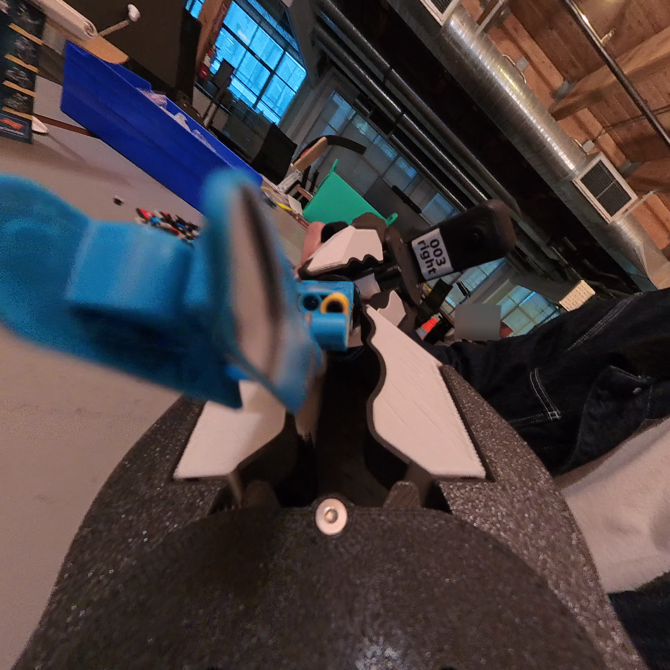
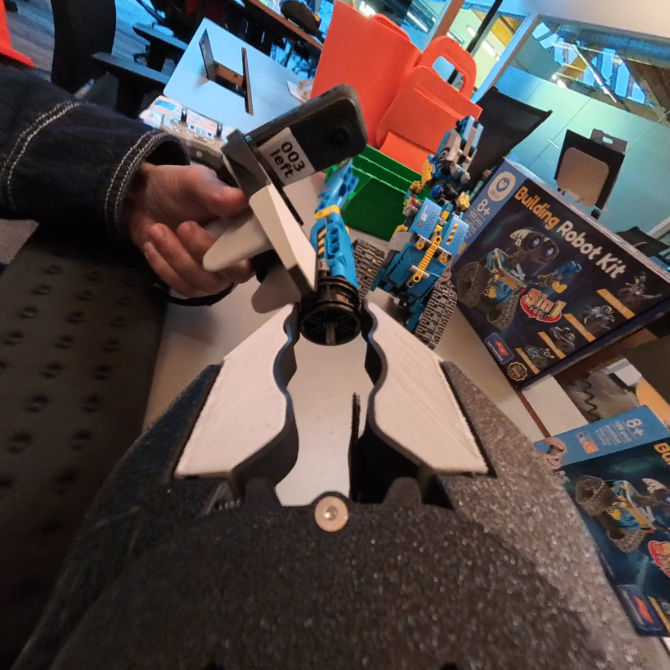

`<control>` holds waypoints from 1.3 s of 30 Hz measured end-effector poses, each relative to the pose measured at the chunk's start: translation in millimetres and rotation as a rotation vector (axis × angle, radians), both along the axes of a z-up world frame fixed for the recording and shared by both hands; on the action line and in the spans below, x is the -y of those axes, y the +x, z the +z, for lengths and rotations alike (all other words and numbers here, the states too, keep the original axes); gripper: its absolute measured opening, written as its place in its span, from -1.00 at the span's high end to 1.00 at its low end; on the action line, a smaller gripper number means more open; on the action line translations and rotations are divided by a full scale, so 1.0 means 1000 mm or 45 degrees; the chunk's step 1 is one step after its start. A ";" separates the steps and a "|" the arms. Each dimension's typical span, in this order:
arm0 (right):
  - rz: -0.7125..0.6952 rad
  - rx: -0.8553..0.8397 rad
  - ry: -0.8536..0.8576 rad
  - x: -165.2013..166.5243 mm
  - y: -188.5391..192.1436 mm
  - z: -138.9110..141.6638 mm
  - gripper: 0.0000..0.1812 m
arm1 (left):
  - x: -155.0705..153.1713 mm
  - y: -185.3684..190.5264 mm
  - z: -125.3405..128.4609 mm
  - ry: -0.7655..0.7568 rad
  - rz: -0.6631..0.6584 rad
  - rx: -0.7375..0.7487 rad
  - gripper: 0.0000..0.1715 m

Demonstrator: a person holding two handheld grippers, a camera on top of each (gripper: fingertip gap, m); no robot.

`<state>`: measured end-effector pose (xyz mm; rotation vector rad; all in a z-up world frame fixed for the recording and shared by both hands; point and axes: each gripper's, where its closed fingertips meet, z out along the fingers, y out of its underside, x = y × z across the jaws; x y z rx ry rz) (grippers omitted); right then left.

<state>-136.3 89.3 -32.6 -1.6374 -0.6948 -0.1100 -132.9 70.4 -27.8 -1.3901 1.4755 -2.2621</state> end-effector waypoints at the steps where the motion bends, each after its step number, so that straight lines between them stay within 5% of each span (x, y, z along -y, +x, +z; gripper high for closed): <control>1: 0.006 -0.030 0.005 0.001 0.001 0.002 0.64 | -0.002 0.000 0.001 -0.029 -0.002 -0.001 0.63; 19: 0.057 -0.164 -0.025 0.007 0.007 0.001 0.65 | -0.004 0.002 0.005 0.098 0.113 0.099 0.73; 22: -0.006 -0.055 -0.026 0.005 0.014 -0.006 0.65 | -0.005 0.006 0.000 0.103 0.135 0.056 0.73; 32: -0.017 -0.107 -0.055 -0.001 0.012 -0.011 0.65 | -0.023 0.013 0.004 -0.166 0.195 0.000 0.73; 39: 0.086 -0.236 -0.128 0.012 0.009 -0.015 0.65 | -0.010 0.008 0.000 -0.027 0.164 0.003 0.73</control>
